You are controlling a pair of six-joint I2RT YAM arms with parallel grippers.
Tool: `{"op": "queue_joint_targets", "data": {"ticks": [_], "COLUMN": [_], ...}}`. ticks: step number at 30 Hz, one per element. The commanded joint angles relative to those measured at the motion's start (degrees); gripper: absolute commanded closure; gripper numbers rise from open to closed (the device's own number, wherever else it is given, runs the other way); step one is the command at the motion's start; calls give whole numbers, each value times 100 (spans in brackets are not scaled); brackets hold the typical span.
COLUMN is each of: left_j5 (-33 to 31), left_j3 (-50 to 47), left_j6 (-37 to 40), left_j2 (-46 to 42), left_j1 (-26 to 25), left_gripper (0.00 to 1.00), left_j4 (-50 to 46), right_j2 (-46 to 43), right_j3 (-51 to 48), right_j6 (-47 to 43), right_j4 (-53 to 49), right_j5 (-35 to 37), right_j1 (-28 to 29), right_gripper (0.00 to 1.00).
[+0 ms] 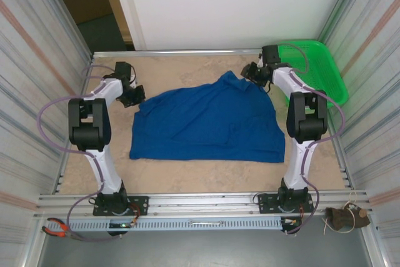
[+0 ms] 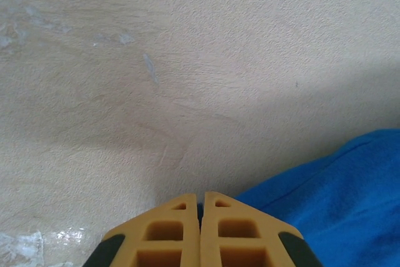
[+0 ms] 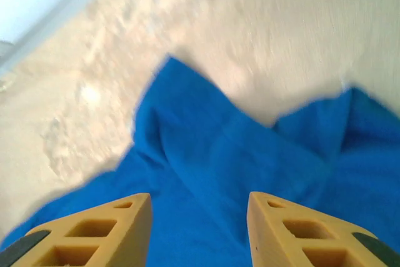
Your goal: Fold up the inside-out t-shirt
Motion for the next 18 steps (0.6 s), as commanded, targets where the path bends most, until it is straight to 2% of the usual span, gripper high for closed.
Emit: {"op": "queue_joint_targets", "data": {"ticks": [1,8,14,18], "left_j5": [30,64,151,153], "left_j3": [37,99,99,99], "left_j6": [1,9,-4,18], "left_j2": [-47,-30,-30,-23], "left_j1": [38,43,46,46], "left_gripper": [100,100,100,100], "left_j4": [26,26,50,69], "right_j2": [347,932,626,508], "right_j3": [519,1189,612,345], "right_j6": [-353,-421,-154,-33], "right_j4": [-471,-1032,-950,-940], "right_j5": [347,663,1160,1235], "right_j1": [-26,-18,0,9], "right_gripper": [57,52,52,51]}}
